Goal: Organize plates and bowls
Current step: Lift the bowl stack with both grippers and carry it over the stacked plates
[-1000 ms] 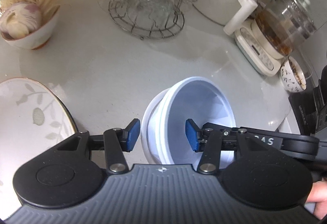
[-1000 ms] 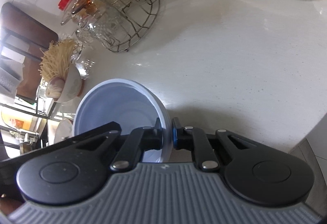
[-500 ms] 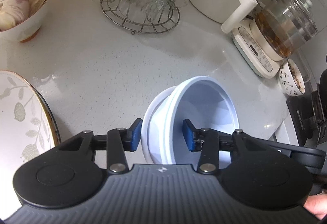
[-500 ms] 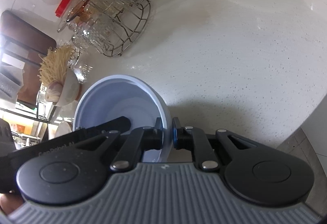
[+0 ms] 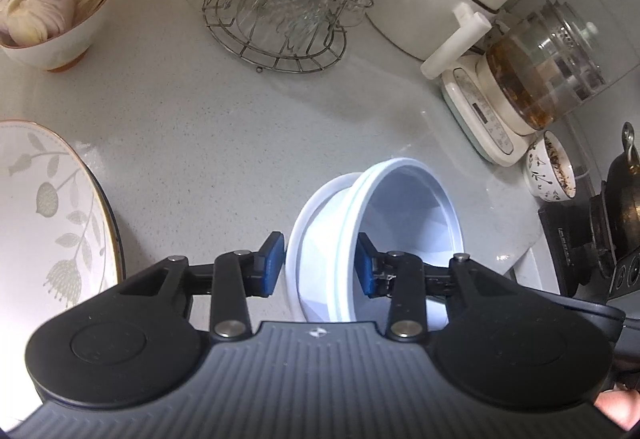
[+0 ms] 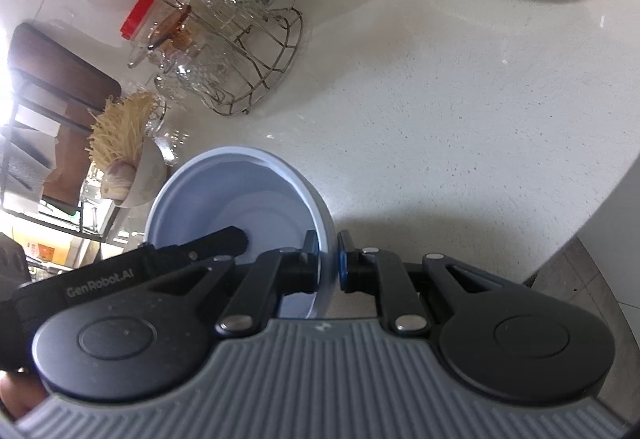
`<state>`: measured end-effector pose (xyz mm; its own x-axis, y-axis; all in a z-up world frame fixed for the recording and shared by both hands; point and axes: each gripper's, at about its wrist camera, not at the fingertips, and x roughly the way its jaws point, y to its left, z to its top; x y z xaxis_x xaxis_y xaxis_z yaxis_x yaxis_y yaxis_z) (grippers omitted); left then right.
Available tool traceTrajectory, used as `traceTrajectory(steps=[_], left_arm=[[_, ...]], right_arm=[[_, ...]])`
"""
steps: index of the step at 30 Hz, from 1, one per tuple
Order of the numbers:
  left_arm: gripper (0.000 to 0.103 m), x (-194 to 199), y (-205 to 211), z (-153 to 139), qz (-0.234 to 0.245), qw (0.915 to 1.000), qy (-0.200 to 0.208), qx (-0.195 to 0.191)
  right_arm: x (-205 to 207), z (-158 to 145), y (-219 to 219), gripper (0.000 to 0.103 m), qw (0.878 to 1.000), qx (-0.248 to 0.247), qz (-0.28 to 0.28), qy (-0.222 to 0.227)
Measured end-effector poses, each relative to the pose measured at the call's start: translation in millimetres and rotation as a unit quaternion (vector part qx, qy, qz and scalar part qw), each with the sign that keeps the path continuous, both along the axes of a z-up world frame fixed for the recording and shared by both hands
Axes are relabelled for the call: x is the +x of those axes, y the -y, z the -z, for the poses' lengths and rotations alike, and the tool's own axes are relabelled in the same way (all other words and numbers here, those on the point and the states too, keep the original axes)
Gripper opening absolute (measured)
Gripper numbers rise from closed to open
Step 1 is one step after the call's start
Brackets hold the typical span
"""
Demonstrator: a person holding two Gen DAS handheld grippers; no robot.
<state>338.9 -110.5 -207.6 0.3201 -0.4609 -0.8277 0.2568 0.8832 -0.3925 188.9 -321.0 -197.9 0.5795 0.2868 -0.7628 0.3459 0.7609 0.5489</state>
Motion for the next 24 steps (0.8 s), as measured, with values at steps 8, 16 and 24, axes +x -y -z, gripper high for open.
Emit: traceTrajectory(steps=[8,16,24], left_arm=[[0.043,-15,-17,-16,0.002,0.9999,0.007,-0.011],[0.043,-35,-44,-49,-0.020,0.9994,0.021,-0.018],[0.043,-50,-82,-72,-0.055,0.9976,0.027,-0.032]], right_arm=[[-15,-19,-15,0.013,1.000,-0.010,-0.006,0.011],[-24,-48,-38,0.013,0.999,-0.016,-0.025,0.035],[-22,-71,-66,0.013,0.997,-0.026,-0.059,0.051]])
